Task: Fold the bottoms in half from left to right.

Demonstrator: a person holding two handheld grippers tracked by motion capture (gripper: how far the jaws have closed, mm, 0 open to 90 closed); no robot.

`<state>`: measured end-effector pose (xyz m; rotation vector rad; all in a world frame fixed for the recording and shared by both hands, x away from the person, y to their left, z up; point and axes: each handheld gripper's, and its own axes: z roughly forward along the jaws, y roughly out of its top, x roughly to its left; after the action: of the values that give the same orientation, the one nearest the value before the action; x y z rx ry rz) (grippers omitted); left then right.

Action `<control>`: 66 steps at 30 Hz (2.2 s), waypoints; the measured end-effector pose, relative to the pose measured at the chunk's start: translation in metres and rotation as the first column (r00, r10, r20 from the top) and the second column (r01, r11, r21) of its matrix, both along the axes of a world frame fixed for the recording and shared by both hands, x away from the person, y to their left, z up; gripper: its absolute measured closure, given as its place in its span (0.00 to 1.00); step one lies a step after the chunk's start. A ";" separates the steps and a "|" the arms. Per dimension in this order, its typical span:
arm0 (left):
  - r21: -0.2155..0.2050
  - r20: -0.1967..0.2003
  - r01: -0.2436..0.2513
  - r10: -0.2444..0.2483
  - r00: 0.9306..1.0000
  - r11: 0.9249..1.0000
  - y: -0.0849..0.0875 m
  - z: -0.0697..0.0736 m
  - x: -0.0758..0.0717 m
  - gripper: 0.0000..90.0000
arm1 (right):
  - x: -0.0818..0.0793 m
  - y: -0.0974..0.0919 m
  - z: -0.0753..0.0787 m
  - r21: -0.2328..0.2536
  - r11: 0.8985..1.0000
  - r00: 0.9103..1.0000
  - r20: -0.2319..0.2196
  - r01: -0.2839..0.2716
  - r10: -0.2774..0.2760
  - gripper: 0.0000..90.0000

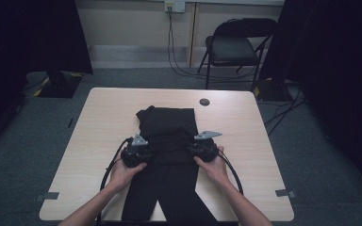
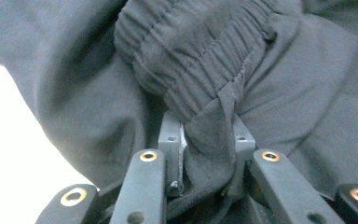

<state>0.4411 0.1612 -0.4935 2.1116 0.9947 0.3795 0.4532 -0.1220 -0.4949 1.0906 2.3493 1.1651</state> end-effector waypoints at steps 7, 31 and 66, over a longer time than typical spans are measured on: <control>-0.045 0.038 -0.078 0.080 0.996 0.996 -0.001 -0.003 0.029 0.72 | 0.034 0.007 0.006 -0.069 0.996 0.998 0.023 0.054 -0.053 0.71; 0.009 -0.060 0.351 -0.350 0.935 0.936 -0.036 0.006 -0.077 0.79 | -0.055 0.003 0.004 -0.055 0.987 0.988 -0.025 -0.152 0.151 0.83; 0.016 -0.101 0.168 -0.166 0.981 0.986 0.033 0.015 -0.069 0.37 | -0.075 0.055 0.020 -0.048 0.958 0.959 0.003 -0.284 0.285 0.58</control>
<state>0.3719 0.1940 -0.4788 2.2353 0.8641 0.2051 0.3782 -0.0673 -0.4745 0.7447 2.5739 1.1968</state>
